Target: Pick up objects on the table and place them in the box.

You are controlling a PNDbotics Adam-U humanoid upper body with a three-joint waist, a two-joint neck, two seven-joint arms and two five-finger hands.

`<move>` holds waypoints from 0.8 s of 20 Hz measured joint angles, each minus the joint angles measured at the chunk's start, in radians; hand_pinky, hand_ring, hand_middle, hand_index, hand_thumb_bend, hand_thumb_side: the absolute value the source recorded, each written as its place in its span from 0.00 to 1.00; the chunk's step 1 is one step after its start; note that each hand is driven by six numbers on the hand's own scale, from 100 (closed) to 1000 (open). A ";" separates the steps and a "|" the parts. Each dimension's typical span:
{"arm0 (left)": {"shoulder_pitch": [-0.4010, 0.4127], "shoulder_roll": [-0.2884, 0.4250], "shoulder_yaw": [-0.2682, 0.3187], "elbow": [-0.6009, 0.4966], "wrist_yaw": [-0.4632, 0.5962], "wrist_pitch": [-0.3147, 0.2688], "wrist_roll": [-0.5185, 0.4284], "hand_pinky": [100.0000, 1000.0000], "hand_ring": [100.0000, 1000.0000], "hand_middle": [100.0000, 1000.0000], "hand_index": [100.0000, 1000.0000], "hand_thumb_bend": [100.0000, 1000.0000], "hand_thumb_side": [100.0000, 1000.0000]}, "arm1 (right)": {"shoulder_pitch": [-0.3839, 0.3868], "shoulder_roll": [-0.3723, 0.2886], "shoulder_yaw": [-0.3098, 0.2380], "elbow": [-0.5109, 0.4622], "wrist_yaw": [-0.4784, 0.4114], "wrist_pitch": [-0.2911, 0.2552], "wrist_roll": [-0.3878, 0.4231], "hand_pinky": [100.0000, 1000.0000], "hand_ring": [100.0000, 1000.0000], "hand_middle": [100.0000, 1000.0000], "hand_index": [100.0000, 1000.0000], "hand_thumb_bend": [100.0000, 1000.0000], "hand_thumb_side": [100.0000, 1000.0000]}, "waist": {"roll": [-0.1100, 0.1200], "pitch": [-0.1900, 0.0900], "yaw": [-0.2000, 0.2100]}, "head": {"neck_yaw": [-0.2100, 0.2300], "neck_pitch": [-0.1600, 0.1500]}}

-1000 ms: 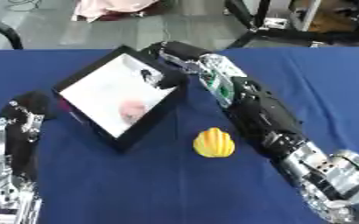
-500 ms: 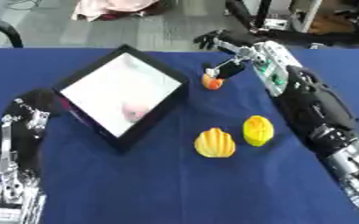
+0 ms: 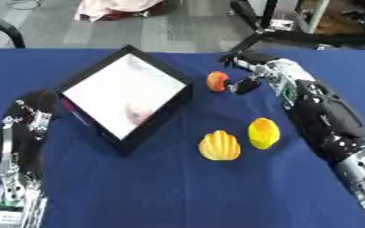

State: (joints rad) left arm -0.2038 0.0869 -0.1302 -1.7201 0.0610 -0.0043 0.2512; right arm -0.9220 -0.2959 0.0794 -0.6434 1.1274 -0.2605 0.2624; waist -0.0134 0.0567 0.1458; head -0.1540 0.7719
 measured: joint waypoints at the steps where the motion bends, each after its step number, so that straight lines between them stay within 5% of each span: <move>1: -0.001 0.000 0.000 0.000 0.000 0.000 0.000 0.58 0.83 0.55 0.65 0.73 0.53 | 0.000 0.005 -0.002 0.012 0.014 0.006 -0.009 0.87 0.79 0.77 0.93 0.00 0.20 | 0.000 0.000 0.002 | -0.002 0.000; 5: -0.003 -0.001 -0.001 0.000 0.000 0.001 -0.001 0.58 0.83 0.55 0.65 0.74 0.53 | -0.002 0.023 -0.012 0.044 0.064 0.036 -0.044 0.87 0.79 0.76 0.87 0.00 0.21 | 0.000 0.000 0.011 | -0.007 0.000; 9: -0.006 -0.001 -0.004 0.000 0.000 0.003 -0.005 0.58 0.83 0.55 0.65 0.73 0.53 | -0.002 0.047 -0.017 0.064 0.112 0.069 -0.095 0.85 0.75 0.71 0.60 0.00 0.21 | 0.000 0.002 0.015 | -0.013 0.000; 10: -0.007 -0.002 -0.004 0.000 0.000 0.003 -0.006 0.58 0.83 0.55 0.65 0.73 0.53 | -0.002 0.054 -0.017 0.065 0.123 0.074 -0.113 0.85 0.75 0.71 0.60 0.00 0.21 | 0.000 0.002 0.017 | -0.014 0.000; 13: -0.008 -0.006 -0.004 0.000 0.000 0.003 -0.006 0.58 0.83 0.55 0.65 0.73 0.53 | -0.001 0.067 -0.017 0.066 0.143 0.086 -0.182 0.83 0.70 0.60 0.37 0.00 0.16 | 0.000 0.003 0.018 | -0.015 0.000; 16: -0.008 -0.009 -0.005 0.000 0.000 0.002 -0.006 0.58 0.83 0.55 0.65 0.73 0.53 | 0.000 0.078 -0.016 0.059 0.144 0.096 -0.271 0.81 0.66 0.53 0.25 0.00 0.11 | 0.000 0.004 0.018 | -0.016 0.000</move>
State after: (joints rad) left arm -0.2117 0.0779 -0.1351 -1.7201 0.0610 -0.0021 0.2451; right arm -0.9223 -0.2175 0.0632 -0.5842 1.2717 -0.1646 -0.0081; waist -0.0134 0.0609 0.1641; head -0.1699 0.7719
